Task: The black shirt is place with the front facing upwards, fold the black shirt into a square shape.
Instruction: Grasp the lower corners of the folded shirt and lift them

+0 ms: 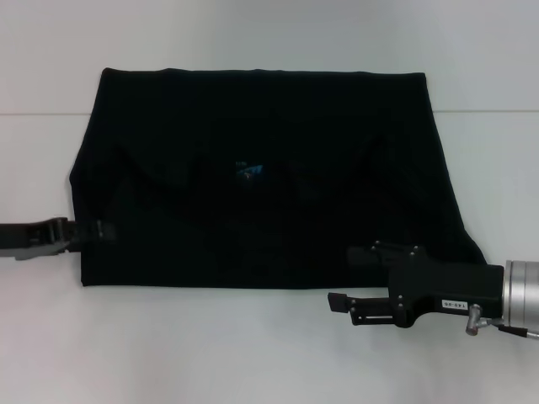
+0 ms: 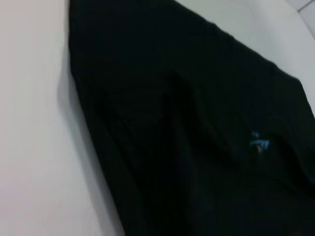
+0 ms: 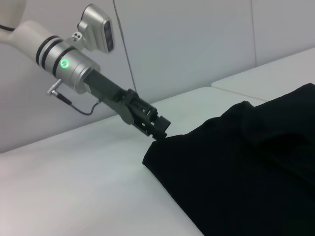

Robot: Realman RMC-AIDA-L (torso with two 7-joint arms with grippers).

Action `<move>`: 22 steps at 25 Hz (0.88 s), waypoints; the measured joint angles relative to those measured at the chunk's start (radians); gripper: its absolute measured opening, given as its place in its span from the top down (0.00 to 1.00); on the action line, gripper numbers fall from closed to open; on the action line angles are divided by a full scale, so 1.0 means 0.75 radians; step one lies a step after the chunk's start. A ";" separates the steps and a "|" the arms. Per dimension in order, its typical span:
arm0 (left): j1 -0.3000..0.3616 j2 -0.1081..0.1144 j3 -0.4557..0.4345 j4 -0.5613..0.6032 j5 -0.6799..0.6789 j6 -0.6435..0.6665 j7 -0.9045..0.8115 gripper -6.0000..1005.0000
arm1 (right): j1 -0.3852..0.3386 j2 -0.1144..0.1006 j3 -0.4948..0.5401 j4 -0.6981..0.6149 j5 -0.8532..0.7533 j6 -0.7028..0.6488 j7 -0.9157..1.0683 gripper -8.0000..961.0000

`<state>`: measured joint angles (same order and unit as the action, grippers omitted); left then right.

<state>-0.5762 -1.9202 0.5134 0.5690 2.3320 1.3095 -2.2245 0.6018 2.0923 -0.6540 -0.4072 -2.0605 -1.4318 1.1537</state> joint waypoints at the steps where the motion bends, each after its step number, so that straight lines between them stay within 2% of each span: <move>1: -0.001 -0.005 0.015 0.000 0.000 0.001 0.000 0.25 | 0.000 0.000 0.001 0.003 0.001 -0.002 0.001 0.05; 11: -0.013 -0.027 0.090 0.007 0.000 -0.004 0.008 0.26 | 0.003 -0.002 -0.005 0.009 0.005 -0.009 0.011 0.05; 17: -0.014 -0.022 0.123 0.009 0.008 0.002 -0.024 0.33 | -0.001 -0.002 0.005 0.009 0.007 -0.012 0.029 0.05; 22: -0.015 -0.021 0.127 0.009 0.021 -0.002 -0.029 0.54 | -0.001 -0.006 0.005 0.006 0.007 -0.012 0.051 0.05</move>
<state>-0.5874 -1.9357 0.6086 0.5756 2.3477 1.3079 -2.2465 0.6009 2.0880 -0.6503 -0.4030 -2.0554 -1.4409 1.1918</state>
